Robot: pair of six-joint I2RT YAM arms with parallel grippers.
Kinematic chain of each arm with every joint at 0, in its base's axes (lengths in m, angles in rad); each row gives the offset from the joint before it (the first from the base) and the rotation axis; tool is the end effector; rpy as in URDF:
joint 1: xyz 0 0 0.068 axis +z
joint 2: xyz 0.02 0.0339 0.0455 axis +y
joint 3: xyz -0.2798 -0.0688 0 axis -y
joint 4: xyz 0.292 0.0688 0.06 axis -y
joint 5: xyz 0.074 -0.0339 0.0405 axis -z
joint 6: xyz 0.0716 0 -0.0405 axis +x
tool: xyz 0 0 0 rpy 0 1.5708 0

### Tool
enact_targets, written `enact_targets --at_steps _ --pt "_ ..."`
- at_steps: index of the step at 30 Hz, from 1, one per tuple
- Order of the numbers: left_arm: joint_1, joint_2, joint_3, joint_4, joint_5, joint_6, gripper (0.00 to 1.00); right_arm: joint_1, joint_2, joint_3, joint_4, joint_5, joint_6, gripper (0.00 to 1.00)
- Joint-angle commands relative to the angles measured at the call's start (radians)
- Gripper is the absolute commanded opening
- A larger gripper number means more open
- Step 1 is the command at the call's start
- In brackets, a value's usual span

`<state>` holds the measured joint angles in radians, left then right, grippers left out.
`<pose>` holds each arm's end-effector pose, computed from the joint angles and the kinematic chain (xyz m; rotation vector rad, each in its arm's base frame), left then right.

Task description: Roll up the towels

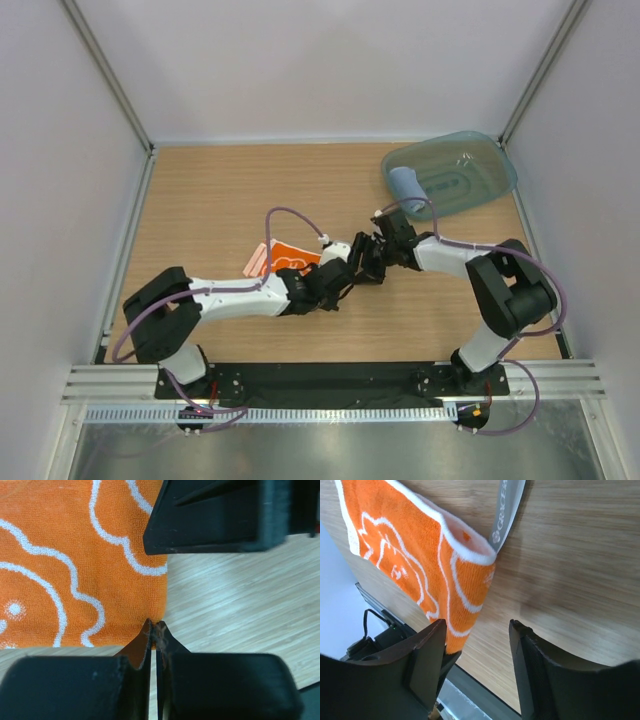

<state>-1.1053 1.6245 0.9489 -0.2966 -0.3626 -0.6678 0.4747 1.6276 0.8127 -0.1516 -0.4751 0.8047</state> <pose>0.1932 -0.3280 0.1407 0.4003 2.4456 -0.3049 0.3035 0.1928 0.1082 0.2466 2.7430 1.0444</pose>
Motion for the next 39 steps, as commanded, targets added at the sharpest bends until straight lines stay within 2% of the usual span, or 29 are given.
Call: enact_targets --at_steps 1,4,12,15,21,22,23,25,27,30,31,32,34,39 --pt "0.007 -0.067 -0.012 0.054 0.019 -0.018 0.0 0.008 0.037 0.011 0.081 -0.01 0.045 0.59" --pt "0.007 -0.101 -0.028 0.065 0.037 -0.026 0.0 0.005 0.069 0.017 0.095 -0.007 0.041 0.51" --pt "0.018 -0.176 -0.082 0.08 0.048 -0.026 0.0 0.007 0.133 0.039 0.106 0.013 0.022 0.42" --pt "0.019 -0.195 -0.099 0.082 0.048 -0.03 0.0 0.007 0.135 0.046 0.092 0.026 0.014 0.36" --pt "0.024 -0.224 -0.127 0.082 0.057 -0.052 0.0 0.002 0.12 0.083 0.003 0.075 -0.033 0.2" --pt "0.024 -0.229 -0.128 0.08 0.057 -0.056 0.0 -0.004 0.118 0.091 -0.011 0.081 -0.042 0.1" --pt "0.024 -0.238 -0.137 0.08 0.059 -0.064 0.0 -0.005 0.117 0.098 -0.026 0.09 -0.058 0.06" --pt "0.024 -0.245 -0.145 0.082 0.062 -0.07 0.0 -0.007 0.114 0.126 -0.074 0.112 -0.073 0.05" --pt "0.022 -0.258 -0.16 0.085 0.067 -0.084 0.0 -0.007 0.115 0.163 -0.126 0.13 -0.102 0.08" --pt "0.025 -0.278 -0.185 0.096 0.08 -0.11 0.0 -0.005 0.118 0.222 -0.218 0.173 -0.134 0.3" --pt "0.025 -0.281 -0.193 0.1 0.083 -0.119 0.0 -0.005 0.118 0.236 -0.242 0.211 -0.159 0.41" --pt "0.025 -0.284 -0.202 0.1 0.085 -0.128 0.0 -0.005 0.115 0.253 -0.264 0.233 -0.17 0.46" --pt "0.027 -0.291 -0.214 0.1 0.086 -0.157 0.0 -0.005 0.114 0.302 -0.324 0.283 -0.197 0.53" --pt "0.03 -0.314 -0.236 0.099 0.091 -0.228 0.0 -0.019 0.117 0.414 -0.436 0.365 -0.24 0.57"
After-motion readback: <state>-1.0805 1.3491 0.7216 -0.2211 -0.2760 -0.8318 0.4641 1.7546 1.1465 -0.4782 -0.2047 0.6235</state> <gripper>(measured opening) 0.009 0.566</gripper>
